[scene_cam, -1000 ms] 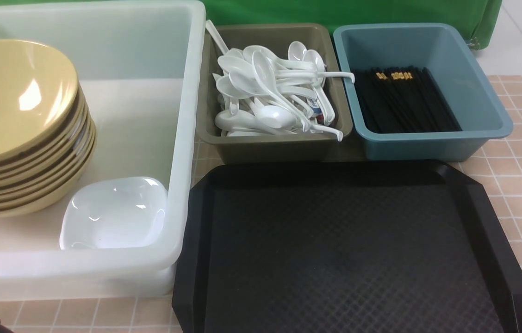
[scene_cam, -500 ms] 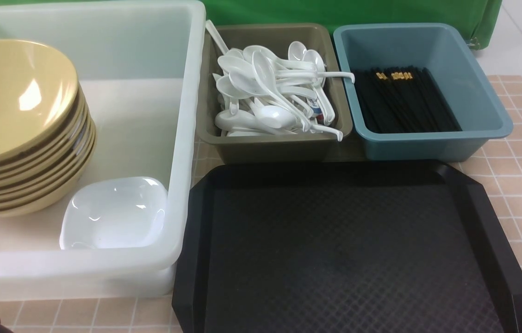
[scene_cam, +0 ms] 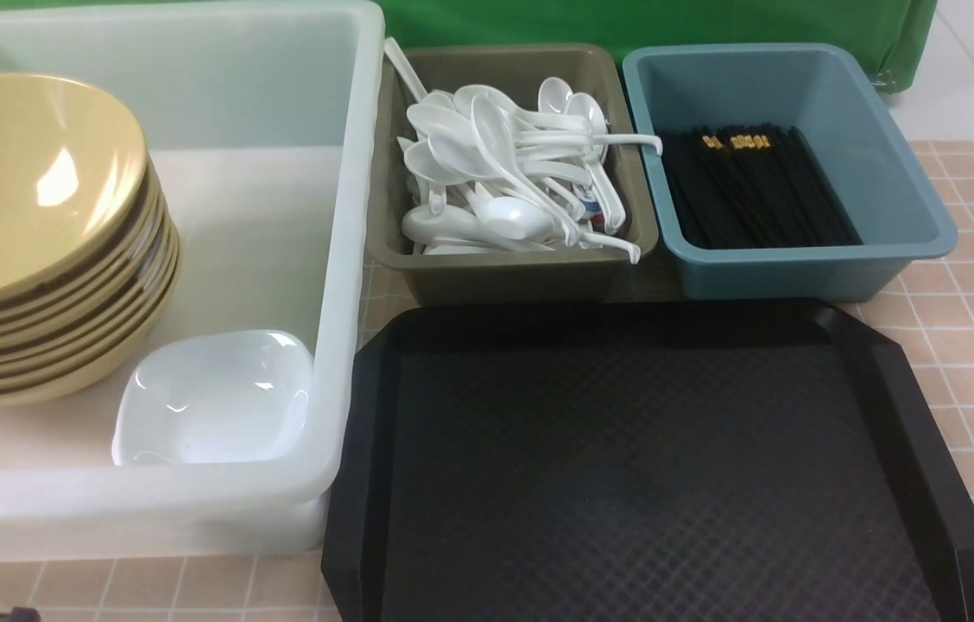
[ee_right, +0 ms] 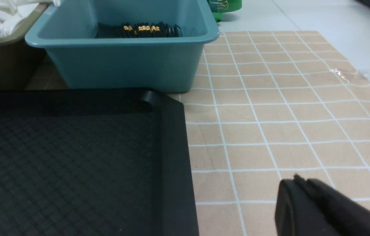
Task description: On brown table put chopsticks spoon bowls plates into blue grey white boxes.
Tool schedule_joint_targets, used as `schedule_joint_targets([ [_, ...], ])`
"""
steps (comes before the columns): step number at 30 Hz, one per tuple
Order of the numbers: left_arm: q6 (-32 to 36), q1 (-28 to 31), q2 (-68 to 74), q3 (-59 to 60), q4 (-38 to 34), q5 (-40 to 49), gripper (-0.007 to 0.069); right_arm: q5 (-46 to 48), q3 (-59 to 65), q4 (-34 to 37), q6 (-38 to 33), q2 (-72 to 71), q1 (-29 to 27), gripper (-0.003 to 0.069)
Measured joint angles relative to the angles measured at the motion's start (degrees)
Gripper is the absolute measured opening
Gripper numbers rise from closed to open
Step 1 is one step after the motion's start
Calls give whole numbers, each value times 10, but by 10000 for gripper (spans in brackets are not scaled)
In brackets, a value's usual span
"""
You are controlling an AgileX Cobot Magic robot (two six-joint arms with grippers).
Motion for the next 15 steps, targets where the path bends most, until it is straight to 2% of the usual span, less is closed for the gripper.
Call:
schedule_joint_targets([
  [3,-36,0,-43,32,0,-17,1,0,0,0,0,0,0,62],
  [6,-79,0,-53,36,0,44,1,1,0,0,0,0,0,65],
  [12,-83,0,-53,36,0,137,1,1,0,0,0,0,0,68],
  [15,-83,0,-53,36,0,143,1,1,0,0,0,0,0,71],
])
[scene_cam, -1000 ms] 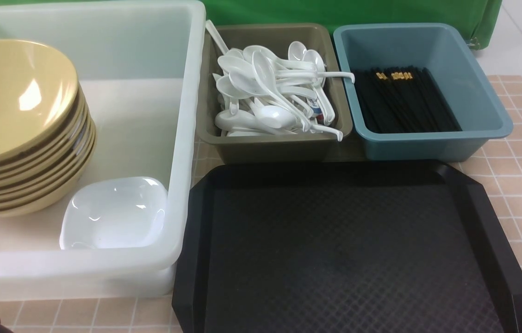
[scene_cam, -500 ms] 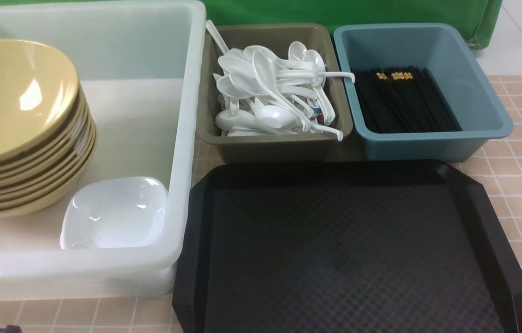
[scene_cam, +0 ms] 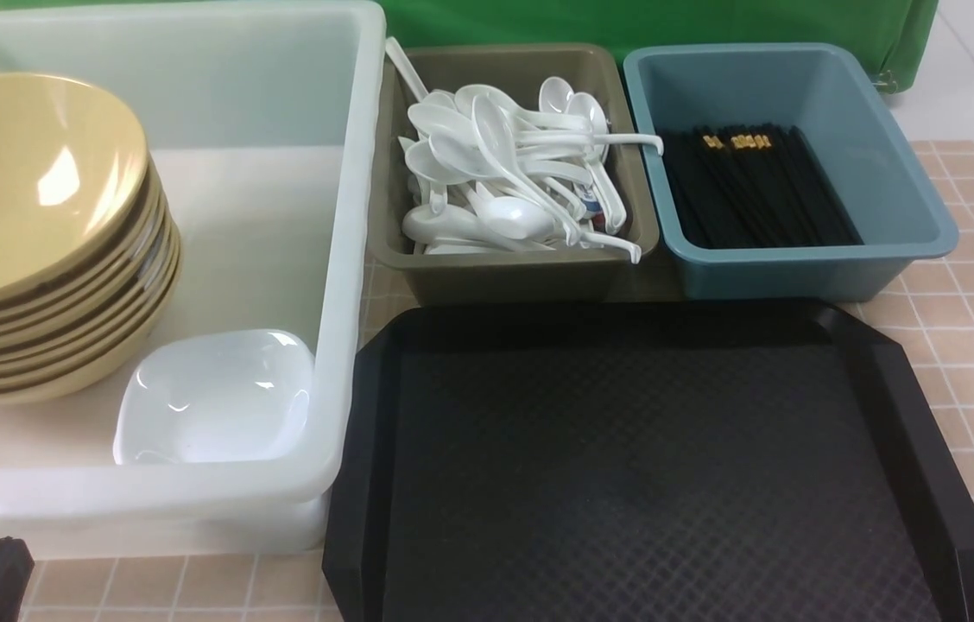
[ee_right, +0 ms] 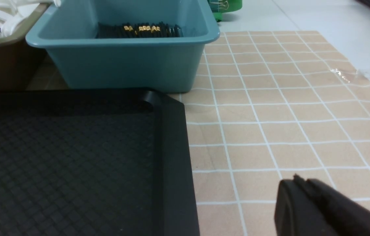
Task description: On brown table put chopsticks spoon bowls plates into blue grey white boxes.
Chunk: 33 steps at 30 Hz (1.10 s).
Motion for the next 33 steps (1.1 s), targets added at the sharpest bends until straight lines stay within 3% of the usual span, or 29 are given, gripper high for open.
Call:
schedule_joint_targets([
  [33,0,0,0,0,0,1,1,0,0,0,0,0,0,100],
])
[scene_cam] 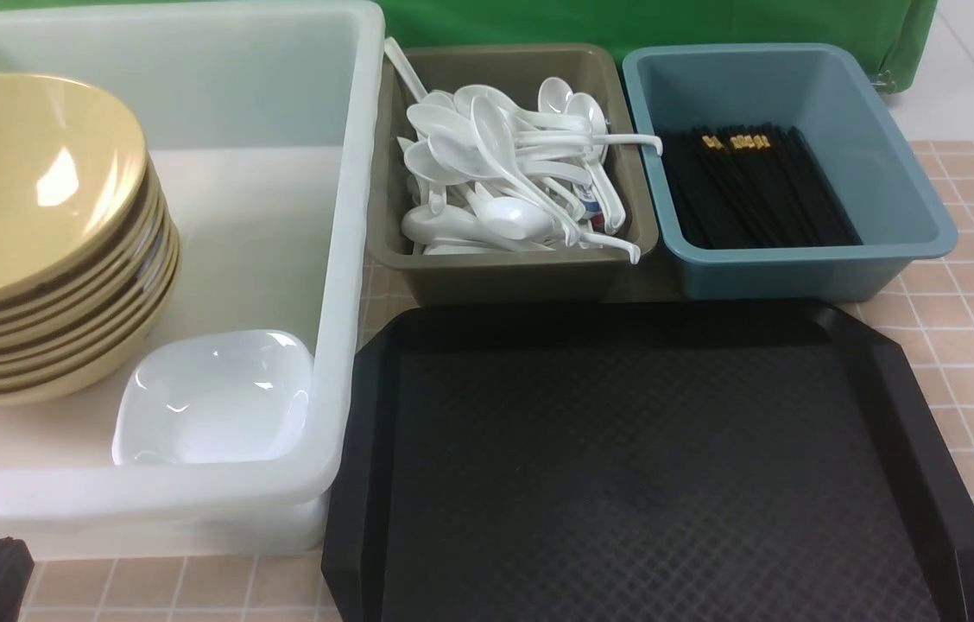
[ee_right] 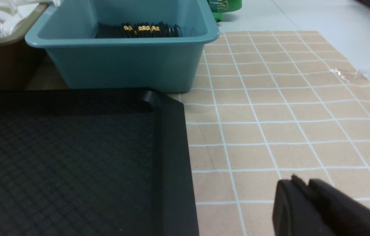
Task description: On brown table put chopsticks spoon bowls plates into blue grey white boxes.
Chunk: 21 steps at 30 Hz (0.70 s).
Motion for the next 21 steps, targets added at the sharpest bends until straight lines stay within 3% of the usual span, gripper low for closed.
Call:
schedule_joint_targets([
  [21,0,0,0,0,0,0,1,0,0,0,0,0,0,122],
])
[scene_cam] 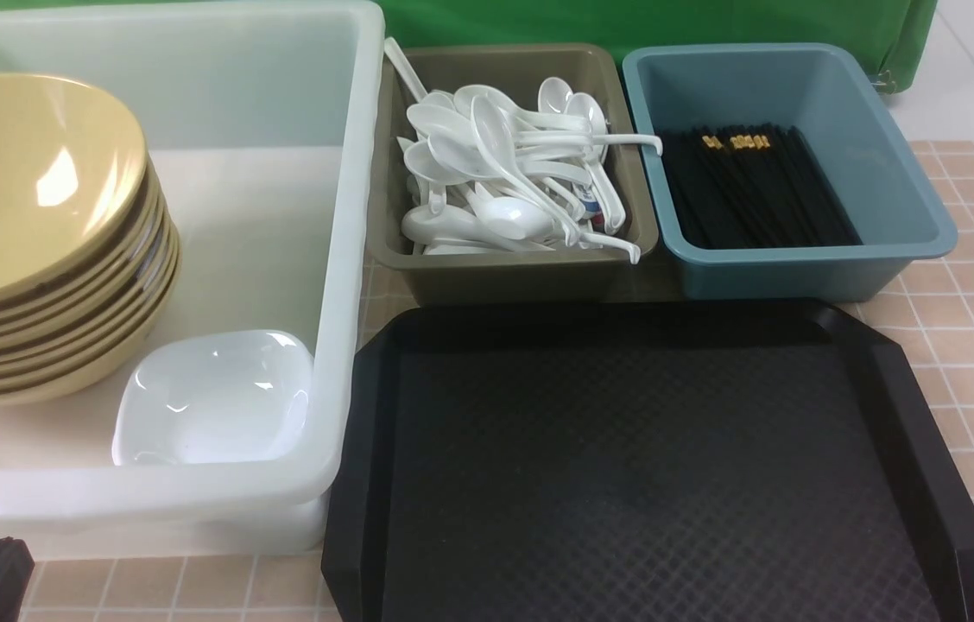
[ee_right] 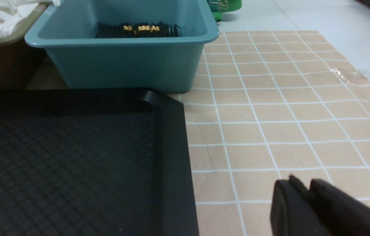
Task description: On brown table put chopsticks spoon bowls plates into blue grey white boxes.
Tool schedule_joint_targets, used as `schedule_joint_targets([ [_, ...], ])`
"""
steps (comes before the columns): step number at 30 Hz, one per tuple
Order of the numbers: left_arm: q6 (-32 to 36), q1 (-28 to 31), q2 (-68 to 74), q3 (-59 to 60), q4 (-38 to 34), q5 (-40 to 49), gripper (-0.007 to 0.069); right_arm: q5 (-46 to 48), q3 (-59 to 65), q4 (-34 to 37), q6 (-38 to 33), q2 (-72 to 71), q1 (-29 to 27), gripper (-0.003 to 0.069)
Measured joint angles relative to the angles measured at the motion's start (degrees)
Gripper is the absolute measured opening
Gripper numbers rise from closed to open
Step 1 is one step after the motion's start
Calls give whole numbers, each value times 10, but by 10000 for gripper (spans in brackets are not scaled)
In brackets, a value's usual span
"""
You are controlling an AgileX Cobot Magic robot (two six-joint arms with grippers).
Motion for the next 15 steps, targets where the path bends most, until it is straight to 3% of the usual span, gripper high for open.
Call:
schedule_joint_targets([
  [15,0,0,0,0,0,0,1,0,0,0,0,0,0,141],
])
